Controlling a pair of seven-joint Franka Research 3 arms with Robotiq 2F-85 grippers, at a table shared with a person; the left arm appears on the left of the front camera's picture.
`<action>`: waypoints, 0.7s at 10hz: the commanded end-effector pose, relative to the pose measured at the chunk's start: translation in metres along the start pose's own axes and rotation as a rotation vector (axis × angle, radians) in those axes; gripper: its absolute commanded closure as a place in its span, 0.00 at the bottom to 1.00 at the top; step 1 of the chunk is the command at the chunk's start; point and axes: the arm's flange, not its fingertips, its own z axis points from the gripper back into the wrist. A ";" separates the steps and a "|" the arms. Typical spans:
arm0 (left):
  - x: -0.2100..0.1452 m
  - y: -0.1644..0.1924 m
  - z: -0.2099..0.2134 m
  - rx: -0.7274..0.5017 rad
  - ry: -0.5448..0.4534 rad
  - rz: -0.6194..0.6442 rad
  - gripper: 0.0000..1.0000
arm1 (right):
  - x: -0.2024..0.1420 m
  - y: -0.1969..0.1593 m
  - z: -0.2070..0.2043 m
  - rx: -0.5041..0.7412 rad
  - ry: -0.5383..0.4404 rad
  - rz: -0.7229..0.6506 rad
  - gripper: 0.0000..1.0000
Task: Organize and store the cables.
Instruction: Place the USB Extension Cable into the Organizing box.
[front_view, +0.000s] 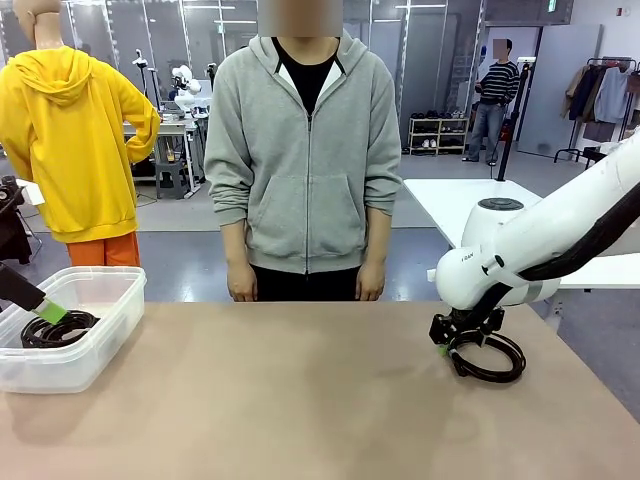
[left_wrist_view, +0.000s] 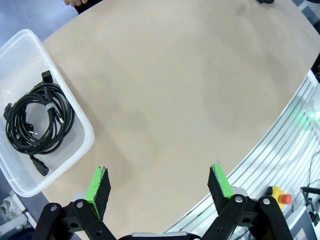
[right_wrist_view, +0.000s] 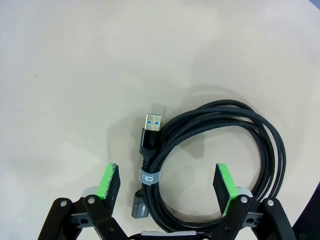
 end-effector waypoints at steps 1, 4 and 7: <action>0.000 0.000 0.000 0.005 -0.001 -0.005 0.01 | 0.009 0.010 -0.009 -0.034 -0.006 -0.030 0.47; 0.000 0.000 0.000 0.005 -0.001 -0.005 0.01 | 0.009 0.012 -0.006 -0.040 0.003 -0.038 1.00; 0.000 0.000 0.000 0.005 -0.001 -0.005 0.01 | 0.006 0.016 0.004 -0.041 -0.005 -0.050 1.00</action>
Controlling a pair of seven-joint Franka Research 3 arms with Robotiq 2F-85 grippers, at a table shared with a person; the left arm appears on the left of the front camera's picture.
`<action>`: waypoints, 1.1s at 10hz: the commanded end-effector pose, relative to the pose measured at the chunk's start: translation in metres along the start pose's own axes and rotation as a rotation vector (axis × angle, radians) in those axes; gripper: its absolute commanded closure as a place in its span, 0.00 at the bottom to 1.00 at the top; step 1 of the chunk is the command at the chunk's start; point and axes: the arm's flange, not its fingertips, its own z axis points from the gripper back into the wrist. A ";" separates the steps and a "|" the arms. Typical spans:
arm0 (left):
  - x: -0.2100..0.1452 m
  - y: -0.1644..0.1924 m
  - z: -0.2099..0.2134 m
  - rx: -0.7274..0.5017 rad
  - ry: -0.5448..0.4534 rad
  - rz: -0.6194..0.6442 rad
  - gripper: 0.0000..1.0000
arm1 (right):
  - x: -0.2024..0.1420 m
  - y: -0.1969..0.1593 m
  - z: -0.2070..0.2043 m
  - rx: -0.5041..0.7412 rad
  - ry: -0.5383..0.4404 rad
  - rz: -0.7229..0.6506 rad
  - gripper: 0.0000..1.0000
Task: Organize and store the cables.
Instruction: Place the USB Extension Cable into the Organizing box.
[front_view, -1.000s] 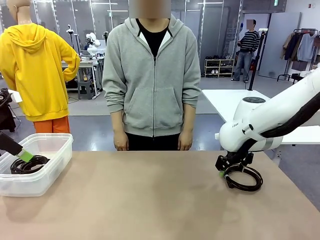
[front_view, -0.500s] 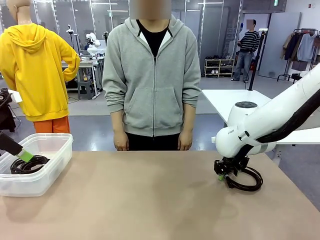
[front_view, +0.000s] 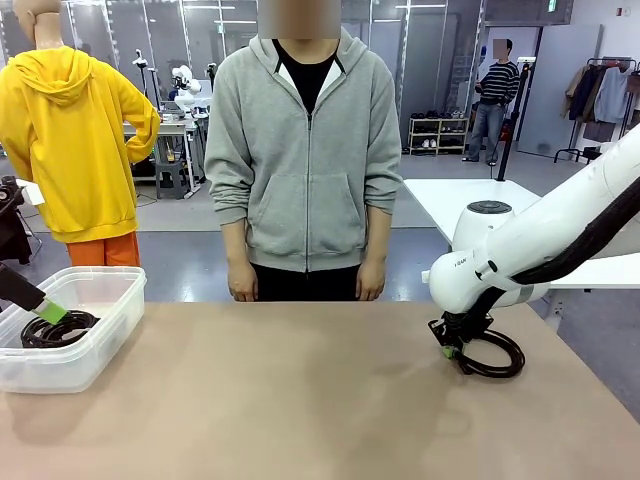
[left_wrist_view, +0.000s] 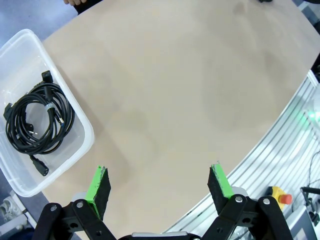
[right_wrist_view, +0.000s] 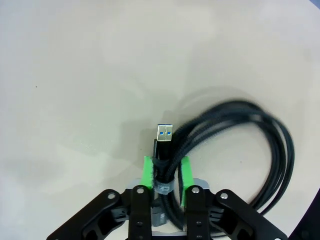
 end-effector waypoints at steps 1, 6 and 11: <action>0.000 0.000 0.000 0.005 -0.001 -0.005 0.01 | -0.002 0.007 0.008 -0.029 0.002 -0.034 1.00; 0.000 0.000 0.000 0.005 -0.001 -0.005 0.01 | 0.000 0.000 0.005 -0.001 -0.004 -0.010 1.00; 0.000 0.000 0.000 0.005 -0.001 -0.005 0.01 | -0.028 -0.002 0.114 -0.054 -0.019 -0.090 0.86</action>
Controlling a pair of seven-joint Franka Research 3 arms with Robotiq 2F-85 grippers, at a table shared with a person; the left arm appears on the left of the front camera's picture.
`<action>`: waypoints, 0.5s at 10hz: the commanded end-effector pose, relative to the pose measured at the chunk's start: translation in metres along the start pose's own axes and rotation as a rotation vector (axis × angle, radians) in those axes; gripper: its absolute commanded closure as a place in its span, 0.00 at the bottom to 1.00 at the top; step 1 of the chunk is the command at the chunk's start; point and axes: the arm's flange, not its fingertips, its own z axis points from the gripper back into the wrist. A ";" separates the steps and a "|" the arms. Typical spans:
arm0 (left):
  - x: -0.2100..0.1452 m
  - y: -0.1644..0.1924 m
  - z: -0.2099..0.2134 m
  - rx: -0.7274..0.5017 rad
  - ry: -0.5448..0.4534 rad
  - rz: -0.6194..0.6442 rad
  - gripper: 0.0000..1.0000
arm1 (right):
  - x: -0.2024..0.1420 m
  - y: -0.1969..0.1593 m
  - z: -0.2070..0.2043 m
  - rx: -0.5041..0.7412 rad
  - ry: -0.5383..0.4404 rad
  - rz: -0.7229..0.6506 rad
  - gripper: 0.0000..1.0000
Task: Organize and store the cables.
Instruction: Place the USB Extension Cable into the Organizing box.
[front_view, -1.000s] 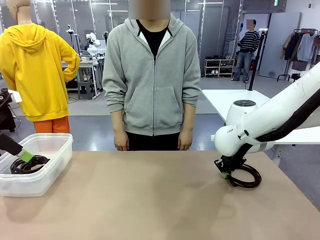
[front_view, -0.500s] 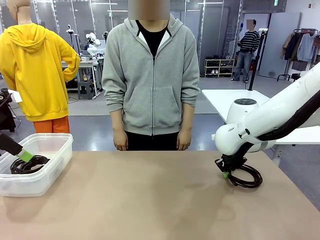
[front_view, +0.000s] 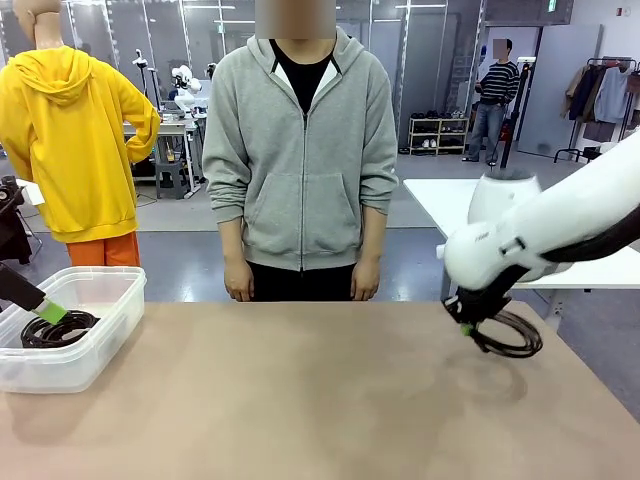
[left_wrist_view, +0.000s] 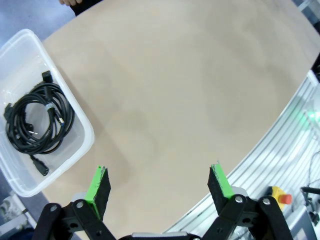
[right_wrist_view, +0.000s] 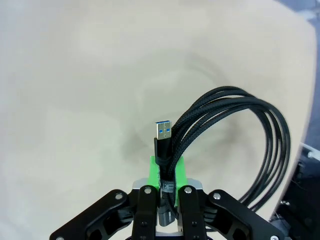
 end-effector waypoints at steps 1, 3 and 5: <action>0.000 0.000 0.000 0.004 -0.001 -0.005 0.01 | -0.010 0.013 0.054 -0.053 0.021 -0.065 0.86; 0.000 0.000 0.000 0.004 -0.001 -0.005 0.01 | -0.007 0.047 0.069 -0.063 0.031 -0.067 0.86; 0.000 0.000 0.000 0.004 -0.001 -0.005 0.01 | 0.001 0.100 0.061 -0.047 0.015 -0.094 0.86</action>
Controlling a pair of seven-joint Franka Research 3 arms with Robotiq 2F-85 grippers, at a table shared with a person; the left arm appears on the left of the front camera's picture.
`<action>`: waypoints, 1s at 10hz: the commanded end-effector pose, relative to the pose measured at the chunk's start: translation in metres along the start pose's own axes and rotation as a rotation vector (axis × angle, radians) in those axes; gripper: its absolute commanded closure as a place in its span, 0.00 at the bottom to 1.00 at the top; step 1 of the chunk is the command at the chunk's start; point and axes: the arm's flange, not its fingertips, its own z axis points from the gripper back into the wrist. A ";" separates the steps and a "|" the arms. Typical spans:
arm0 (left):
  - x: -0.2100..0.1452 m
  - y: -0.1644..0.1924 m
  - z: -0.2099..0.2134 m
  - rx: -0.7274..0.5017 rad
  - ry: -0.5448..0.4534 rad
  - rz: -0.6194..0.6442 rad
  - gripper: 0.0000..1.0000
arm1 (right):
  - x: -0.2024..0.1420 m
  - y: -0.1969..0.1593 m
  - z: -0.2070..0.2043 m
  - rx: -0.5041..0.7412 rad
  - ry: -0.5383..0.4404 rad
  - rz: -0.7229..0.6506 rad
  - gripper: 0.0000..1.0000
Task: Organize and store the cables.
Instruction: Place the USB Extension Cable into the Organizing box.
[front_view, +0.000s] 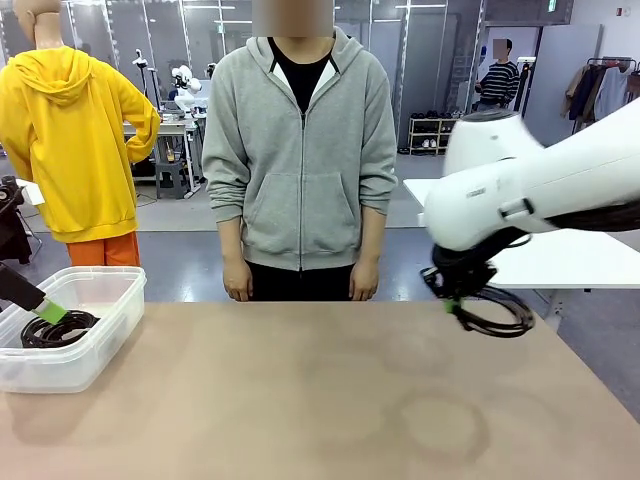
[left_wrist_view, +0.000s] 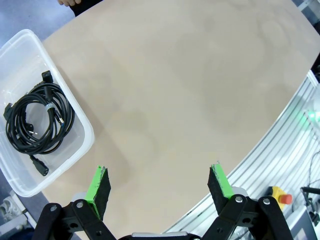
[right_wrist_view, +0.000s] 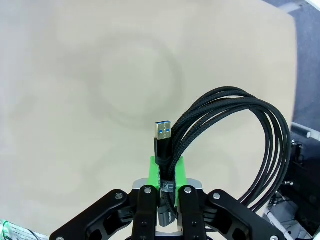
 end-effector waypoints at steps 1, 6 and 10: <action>0.000 0.000 0.000 0.004 -0.001 -0.005 0.01 | 0.018 0.059 -0.016 -0.055 -0.036 -0.042 0.86; 0.000 0.000 0.000 0.004 -0.001 -0.005 0.01 | 0.043 0.220 -0.031 -0.059 -0.075 0.106 0.86; 0.000 0.000 0.000 0.004 -0.001 -0.005 0.01 | 0.044 0.284 -0.072 0.023 0.008 0.226 0.86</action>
